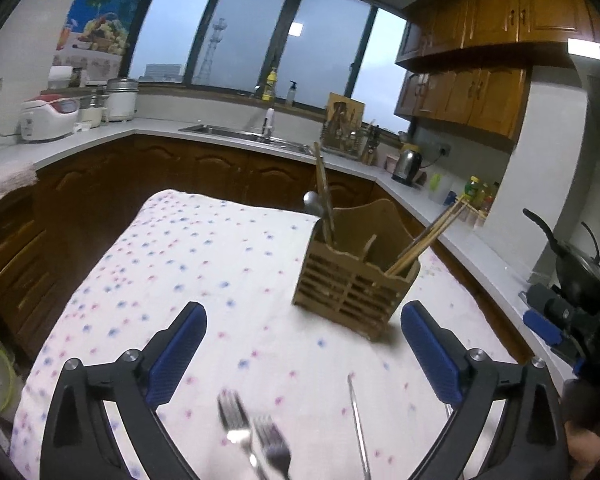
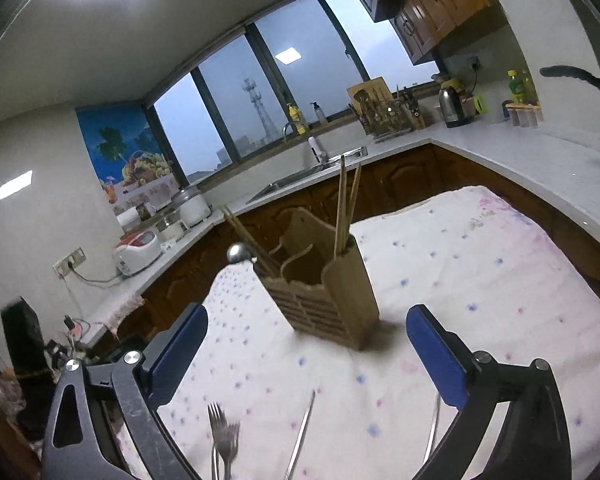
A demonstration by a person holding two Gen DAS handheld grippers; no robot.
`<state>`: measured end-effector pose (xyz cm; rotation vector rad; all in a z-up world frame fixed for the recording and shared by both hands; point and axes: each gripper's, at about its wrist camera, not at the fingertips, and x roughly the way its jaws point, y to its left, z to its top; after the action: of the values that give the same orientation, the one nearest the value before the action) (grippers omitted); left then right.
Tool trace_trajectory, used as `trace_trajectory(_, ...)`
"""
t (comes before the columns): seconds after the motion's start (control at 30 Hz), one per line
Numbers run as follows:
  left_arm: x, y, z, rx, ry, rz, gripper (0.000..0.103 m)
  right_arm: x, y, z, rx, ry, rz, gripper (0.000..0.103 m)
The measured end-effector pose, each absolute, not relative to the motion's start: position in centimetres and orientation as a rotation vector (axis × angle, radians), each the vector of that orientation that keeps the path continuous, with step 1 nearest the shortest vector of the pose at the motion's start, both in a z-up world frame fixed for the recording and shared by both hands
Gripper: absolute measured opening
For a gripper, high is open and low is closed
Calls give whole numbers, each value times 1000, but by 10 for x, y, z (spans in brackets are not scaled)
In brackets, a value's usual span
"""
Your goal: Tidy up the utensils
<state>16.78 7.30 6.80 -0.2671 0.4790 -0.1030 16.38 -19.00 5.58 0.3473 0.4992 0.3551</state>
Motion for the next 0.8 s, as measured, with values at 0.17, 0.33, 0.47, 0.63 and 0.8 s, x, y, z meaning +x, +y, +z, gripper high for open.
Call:
trace_trajectory(0.17, 132, 81, 69, -290, 469, -108, 99, 127, -189, 52, 295, 458, 321, 101)
trace_trajectory(0.33, 94, 79, 77, -276, 410, -84, 98, 96, -188, 73, 210, 382, 319, 101)
trace_trajectory(0.47, 66, 72, 100, -188, 331, -118, 99, 73, -191, 117, 150, 281, 336, 103)
trace_trajectory(0.63, 33, 62, 105, -132, 264, -66, 102, 53, -185, 127, 84, 226, 335, 103)
trace_trajectory(0.8, 21, 56, 62, -157, 323, -79, 102, 40, -176, 66, 64, 251, 286, 103)
